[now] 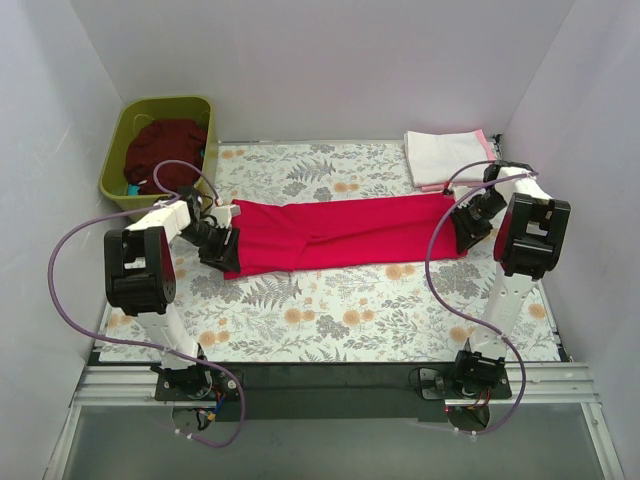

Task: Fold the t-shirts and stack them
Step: Fold the tshirt

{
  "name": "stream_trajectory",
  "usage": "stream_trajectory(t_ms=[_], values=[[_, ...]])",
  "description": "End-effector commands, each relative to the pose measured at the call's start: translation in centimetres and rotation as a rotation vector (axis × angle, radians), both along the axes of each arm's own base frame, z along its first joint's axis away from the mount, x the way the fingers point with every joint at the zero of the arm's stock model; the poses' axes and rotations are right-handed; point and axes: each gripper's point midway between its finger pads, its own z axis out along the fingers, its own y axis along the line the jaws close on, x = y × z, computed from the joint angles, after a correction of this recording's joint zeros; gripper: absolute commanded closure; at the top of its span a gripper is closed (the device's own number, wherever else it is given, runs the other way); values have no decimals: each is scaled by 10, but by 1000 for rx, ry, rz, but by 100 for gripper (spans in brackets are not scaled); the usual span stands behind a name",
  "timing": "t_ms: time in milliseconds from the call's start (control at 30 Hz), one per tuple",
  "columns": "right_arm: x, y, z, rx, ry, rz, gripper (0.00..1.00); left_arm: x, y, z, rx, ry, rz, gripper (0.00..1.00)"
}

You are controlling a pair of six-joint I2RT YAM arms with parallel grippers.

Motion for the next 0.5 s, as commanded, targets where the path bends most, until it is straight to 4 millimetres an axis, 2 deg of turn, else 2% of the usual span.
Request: stream_trajectory(t_ms=[0, 233, 367, 400, 433, 467], values=[[-5, 3, 0, 26, 22, -19, 66, 0, 4, 8, 19, -47, 0, 50], [-4, 0, 3, 17, 13, -25, 81, 8, 6, 8, 29, -62, 17, 49], [-4, -1, 4, 16, 6, -24, 82, 11, 10, 11, 55, -80, 24, 48], [-3, -1, 5, 14, 2, -24, 79, 11, 12, 11, 62, -82, 23, 47], [-2, -2, 6, 13, 0, -27, 63, 12, 12, 12, 66, -81, 23, 47], [-2, -2, 8, 14, -5, -27, 53, 11, 12, 12, 64, -78, 22, 47]])
